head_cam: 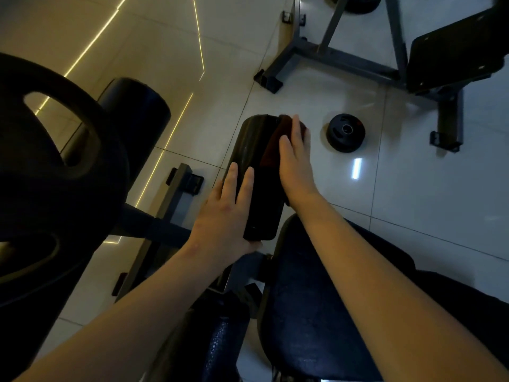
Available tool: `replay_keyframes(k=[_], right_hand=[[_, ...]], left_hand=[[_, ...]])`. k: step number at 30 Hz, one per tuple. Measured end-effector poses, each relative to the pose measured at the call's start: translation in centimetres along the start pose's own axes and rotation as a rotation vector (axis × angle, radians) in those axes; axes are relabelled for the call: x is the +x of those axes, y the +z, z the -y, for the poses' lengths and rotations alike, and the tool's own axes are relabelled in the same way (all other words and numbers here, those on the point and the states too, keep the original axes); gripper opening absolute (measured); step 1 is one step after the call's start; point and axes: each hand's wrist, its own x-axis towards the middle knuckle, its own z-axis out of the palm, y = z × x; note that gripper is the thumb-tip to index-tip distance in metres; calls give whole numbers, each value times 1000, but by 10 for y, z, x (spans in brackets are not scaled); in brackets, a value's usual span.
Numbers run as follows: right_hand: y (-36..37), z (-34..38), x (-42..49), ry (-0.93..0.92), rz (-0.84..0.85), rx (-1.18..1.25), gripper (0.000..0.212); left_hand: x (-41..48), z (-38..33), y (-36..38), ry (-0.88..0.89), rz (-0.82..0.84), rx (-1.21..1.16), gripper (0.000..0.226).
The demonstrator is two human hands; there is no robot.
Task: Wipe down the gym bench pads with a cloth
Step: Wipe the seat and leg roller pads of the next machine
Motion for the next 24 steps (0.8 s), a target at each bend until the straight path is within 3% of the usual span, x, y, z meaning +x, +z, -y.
replay_keyframes(k=[8, 13, 16, 20, 24], right_hand=[[26, -20, -63, -139, -27, -283, 49], [34, -37, -127, -162, 19, -272, 52], [24, -32, -95, -154, 51, -246, 53], [15, -5, -24, -119, -42, -246, 49], [13, -6, -15, -98, -42, -227, 50]], left_hand=[[1, 29, -3, 18, 21, -386, 135], [2, 40, 1, 49, 11, -457, 134], [3, 42, 3, 54, 27, -505, 134], [4, 42, 3, 28, 45, -556, 133], [6, 43, -2, -6, 146, -586, 134]])
